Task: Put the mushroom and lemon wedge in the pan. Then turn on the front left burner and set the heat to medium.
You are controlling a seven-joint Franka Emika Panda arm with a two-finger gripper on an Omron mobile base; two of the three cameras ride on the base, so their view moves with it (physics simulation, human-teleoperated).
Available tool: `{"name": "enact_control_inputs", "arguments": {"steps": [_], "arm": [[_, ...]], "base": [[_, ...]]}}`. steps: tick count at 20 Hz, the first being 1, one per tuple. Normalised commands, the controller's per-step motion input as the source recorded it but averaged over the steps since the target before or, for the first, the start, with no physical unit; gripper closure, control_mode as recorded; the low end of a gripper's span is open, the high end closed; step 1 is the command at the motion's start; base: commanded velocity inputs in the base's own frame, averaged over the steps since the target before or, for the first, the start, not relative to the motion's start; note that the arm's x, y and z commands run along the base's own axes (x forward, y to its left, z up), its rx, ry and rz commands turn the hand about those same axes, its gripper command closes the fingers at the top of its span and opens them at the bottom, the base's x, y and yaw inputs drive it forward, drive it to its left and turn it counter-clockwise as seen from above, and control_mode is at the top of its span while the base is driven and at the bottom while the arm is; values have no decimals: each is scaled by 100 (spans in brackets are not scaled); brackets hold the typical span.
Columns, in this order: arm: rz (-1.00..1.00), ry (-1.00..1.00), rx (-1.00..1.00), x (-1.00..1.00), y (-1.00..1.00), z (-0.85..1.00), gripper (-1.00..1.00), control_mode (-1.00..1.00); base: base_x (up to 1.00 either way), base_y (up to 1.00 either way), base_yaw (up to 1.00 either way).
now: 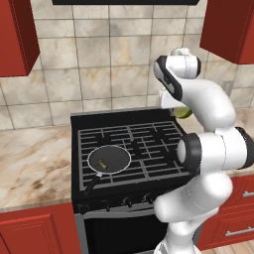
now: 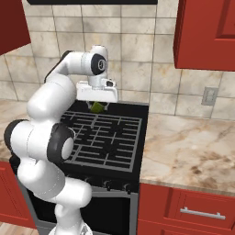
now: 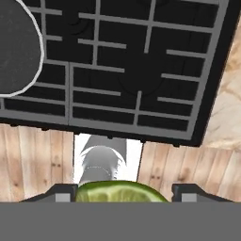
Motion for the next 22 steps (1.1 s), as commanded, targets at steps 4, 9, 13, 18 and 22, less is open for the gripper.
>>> {"name": "enact_control_inputs", "arguments": {"steps": [4,9,13,18,22], "arm": [[31,-5,0,8,78,-11,100,-100],[24,-7,0,28,57,-9,100,-100],[2,0,3,22,52,-14,100,-100],[0,-15,1,27,74,-40,100,-100],[1,-2,1,28,75,-46,100,-100]], "base": [[0,0,0],[0,0,0],[0,0,0],[0,0,0],[0,0,0]]}}
